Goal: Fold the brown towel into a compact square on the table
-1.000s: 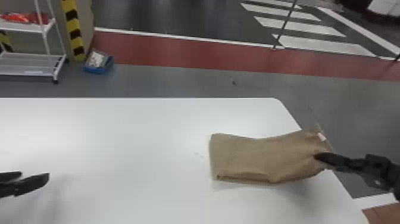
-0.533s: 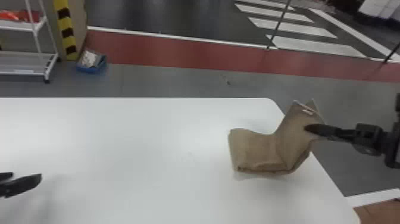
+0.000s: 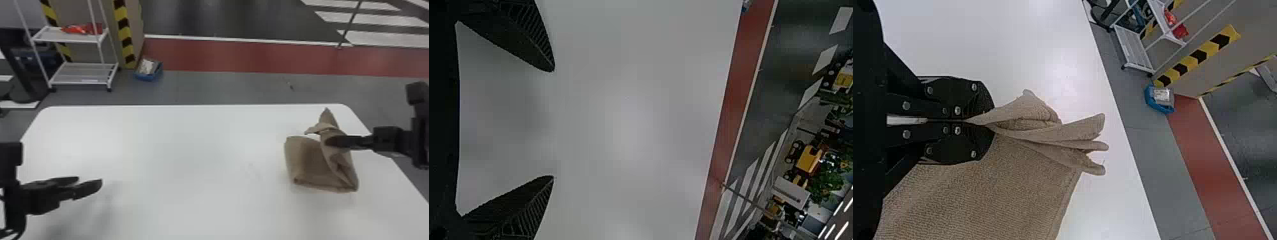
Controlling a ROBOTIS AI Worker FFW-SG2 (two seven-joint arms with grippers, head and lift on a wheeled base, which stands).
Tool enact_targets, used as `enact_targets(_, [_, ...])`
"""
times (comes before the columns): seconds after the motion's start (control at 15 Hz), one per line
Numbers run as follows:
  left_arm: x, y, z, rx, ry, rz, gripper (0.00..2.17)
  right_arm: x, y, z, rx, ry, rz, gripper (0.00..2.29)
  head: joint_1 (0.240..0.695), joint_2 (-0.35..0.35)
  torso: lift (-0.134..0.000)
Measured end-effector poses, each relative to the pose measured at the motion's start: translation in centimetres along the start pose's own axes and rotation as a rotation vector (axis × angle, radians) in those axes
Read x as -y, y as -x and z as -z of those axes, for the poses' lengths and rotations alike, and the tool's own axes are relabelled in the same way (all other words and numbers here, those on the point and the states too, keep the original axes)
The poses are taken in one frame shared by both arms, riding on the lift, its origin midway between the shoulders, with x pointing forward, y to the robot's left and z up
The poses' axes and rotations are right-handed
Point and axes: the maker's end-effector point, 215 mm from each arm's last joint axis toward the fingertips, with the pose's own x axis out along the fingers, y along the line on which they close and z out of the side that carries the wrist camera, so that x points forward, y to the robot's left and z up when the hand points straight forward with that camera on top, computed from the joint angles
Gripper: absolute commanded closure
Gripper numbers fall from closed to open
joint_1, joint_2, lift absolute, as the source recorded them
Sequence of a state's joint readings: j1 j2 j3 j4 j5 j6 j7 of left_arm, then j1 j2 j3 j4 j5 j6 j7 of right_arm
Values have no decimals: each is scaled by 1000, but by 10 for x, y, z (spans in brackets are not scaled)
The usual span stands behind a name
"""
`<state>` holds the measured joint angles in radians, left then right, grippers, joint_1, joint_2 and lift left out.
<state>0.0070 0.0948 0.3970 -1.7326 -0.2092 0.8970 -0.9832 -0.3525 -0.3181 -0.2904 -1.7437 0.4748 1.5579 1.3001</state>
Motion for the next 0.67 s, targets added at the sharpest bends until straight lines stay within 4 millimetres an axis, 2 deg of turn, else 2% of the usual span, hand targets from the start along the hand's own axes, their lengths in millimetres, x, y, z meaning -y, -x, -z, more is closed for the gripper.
enact_targets(0.07, [-1, 0, 1, 0, -1, -2, 46, -2, -4, 2, -12, 10, 5, 1345, 695, -59, -124])
enact_targets(0.13, [-2, 0, 1, 0, -2, -3, 46, -5, -9, 7, -30, 22, 12, 299, 695, -55, -124])
enact_targets(0.2, [-2, -1, 2, -1, -3, -3, 46, -8, -14, 13, -45, 28, 14, -2, 695, -44, -124])
enact_targets(0.33, [-1, -2, 2, -4, -5, -1, 46, -17, -21, 24, -41, 9, -20, 22, 695, -33, -124])
enact_targets(0.4, [-1, -2, 3, -5, -4, -1, 46, -28, -17, 23, -4, -9, -70, 49, 695, -26, -124])
enact_targets(0.53, [-1, -3, 4, -5, -4, -1, 46, -48, -2, 10, 76, -27, -175, 49, 695, -16, -124])
enact_targets(0.67, [-1, -3, 3, -1, -9, 2, 46, -52, 10, 0, 121, -29, -206, 66, 695, -15, -124])
